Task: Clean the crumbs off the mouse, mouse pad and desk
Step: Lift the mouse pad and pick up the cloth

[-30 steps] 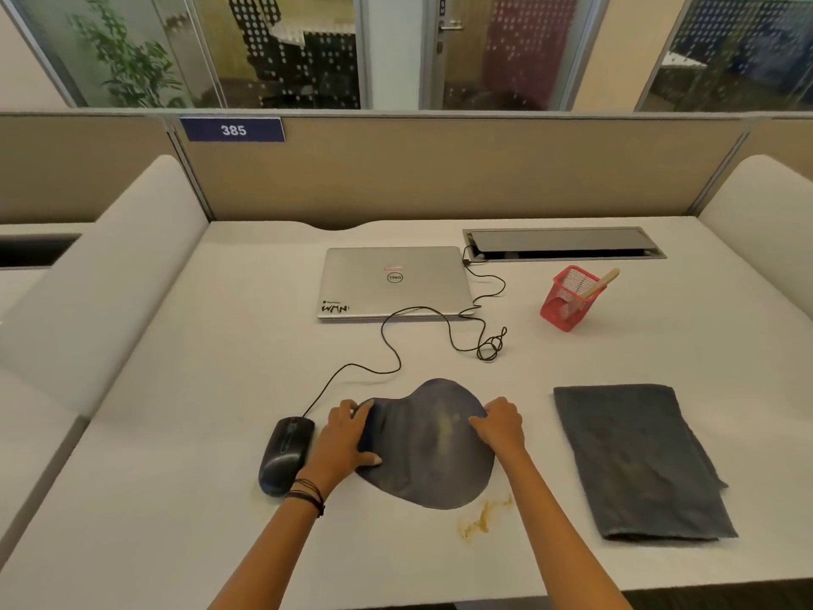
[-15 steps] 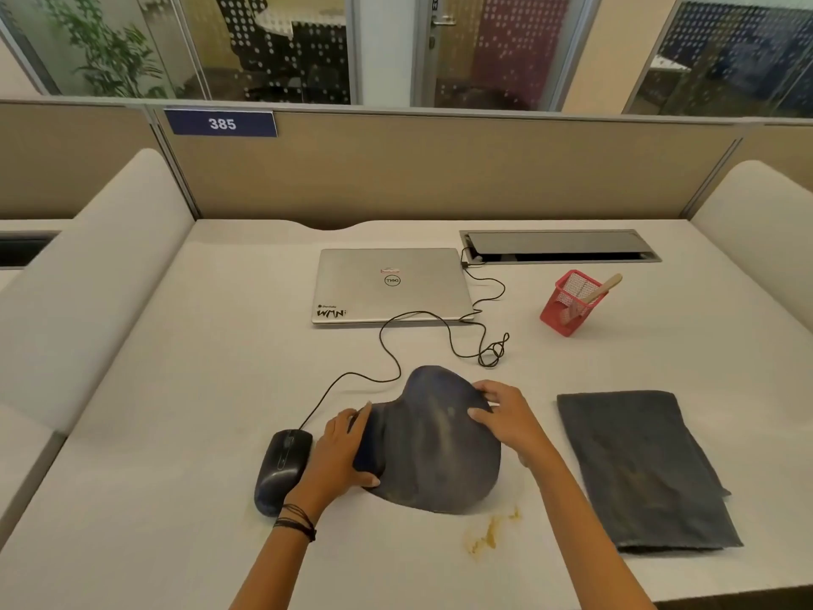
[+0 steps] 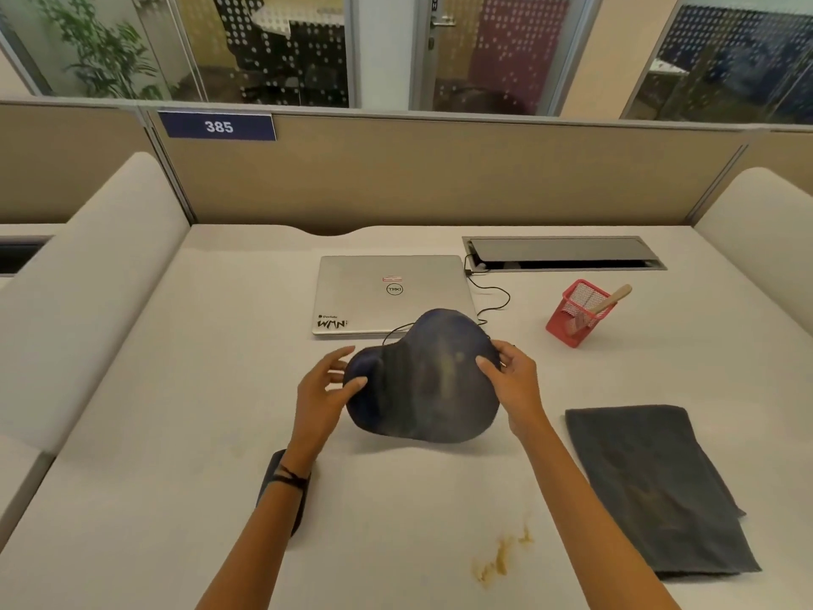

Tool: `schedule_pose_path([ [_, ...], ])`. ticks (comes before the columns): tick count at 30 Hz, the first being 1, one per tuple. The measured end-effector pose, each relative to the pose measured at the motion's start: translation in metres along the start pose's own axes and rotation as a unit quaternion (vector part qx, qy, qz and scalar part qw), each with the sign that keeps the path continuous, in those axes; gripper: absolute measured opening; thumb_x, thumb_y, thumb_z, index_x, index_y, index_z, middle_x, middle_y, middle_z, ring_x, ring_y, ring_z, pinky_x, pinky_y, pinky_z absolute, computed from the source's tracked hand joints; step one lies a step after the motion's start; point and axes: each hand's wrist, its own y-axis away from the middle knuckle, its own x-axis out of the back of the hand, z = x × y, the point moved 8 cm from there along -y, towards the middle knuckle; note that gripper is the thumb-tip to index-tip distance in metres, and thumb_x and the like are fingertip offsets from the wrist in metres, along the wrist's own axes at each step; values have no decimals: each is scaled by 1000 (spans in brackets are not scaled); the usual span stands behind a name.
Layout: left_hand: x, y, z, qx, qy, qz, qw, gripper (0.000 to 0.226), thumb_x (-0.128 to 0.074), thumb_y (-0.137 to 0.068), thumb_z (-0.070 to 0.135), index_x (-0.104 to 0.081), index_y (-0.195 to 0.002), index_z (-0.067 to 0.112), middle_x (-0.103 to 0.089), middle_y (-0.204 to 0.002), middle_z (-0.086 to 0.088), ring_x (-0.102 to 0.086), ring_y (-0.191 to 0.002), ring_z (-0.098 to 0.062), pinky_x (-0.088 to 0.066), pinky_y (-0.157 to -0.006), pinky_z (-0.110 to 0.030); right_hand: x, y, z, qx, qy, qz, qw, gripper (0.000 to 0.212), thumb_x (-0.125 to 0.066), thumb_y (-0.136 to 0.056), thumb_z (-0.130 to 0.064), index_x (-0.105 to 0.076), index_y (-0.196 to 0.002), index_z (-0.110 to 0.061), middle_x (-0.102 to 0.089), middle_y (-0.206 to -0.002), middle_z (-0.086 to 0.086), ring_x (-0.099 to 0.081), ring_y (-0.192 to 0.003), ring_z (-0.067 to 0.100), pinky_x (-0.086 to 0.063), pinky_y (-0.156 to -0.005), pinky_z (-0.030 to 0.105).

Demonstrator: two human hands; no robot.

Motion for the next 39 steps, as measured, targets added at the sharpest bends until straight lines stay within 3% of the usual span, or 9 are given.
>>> schedule_pose_path([
  [7,-16,-48,-1,34,-3,5,999,35,-66,-86,12,-62,-119,3,-67,-116,-13,-63,-99,-26,-50,-81,-25,-13,-38,6,-5,12,41,999,32,-58,-91,-9,-56,-122,-7,-62,-124,11,-60,-107,25,-49,-91,33],
  [17,-28,-62,-39,122,-34,25,992,37,-60,-90,8,-56,-125,-3,-60,-127,-20,-57,-115,-37,-46,-100,-42,-30,-40,31,-30,26,-19,999,46,-51,-93,-6,-44,-137,-14,-46,-143,4,-44,-130,22,-39,-102,33],
  [23,-29,-53,-36,86,-105,2,991,40,-56,-92,6,-49,-131,-2,-50,-137,-19,-46,-127,-34,-37,-108,-40,6,-6,24,101,120,33,987,32,-51,-88,6,-59,-117,-6,-57,-126,10,-51,-120,24,-35,-97,17],
  [26,-29,-45,-33,75,-136,6,988,39,-54,-93,8,-50,-131,0,-51,-136,-19,-47,-126,-33,-37,-107,-38,46,23,31,152,201,107,962,30,-50,-86,11,-60,-112,-2,-57,-121,17,-52,-117,29,-38,-103,31],
  [28,-30,-38,-30,68,-148,7,987,38,-53,-93,9,-51,-130,0,-51,-135,-20,-47,-124,-34,-38,-105,-38,79,39,45,137,270,173,937,30,-53,-85,8,-61,-113,-1,-56,-121,19,-53,-115,32,-42,-102,44],
  [31,-36,-26,-22,60,-148,0,987,37,-53,-94,10,-50,-129,0,-51,-133,-21,-49,-122,-35,-40,-102,-37,121,62,73,52,360,234,901,36,-64,-82,-3,-56,-118,0,-55,-120,21,-53,-110,37,-43,-93,49],
  [34,-42,-15,-14,51,-150,-14,987,37,-52,-94,10,-49,-131,2,-49,-135,-19,-47,-124,-33,-39,-104,-38,138,73,98,-44,439,202,875,48,-68,-82,-17,-50,-122,3,-52,-118,25,-51,-106,40,-43,-87,48],
  [37,-43,-3,-6,31,-151,-17,988,36,-54,-93,8,-51,-128,2,-50,-133,-19,-48,-123,-32,-40,-103,-38,141,75,100,-38,485,169,857,30,-59,-87,-10,-54,-114,3,-55,-111,23,-52,-100,36,-44,-80,43],
  [39,-40,7,0,11,-158,-18,987,34,-56,-92,6,-53,-126,1,-52,-131,-20,-49,-121,-33,-40,-102,-38,143,73,96,-20,451,152,879,21,-53,-90,-4,-57,-109,3,-58,-107,21,-54,-97,33,-46,-77,39],
])
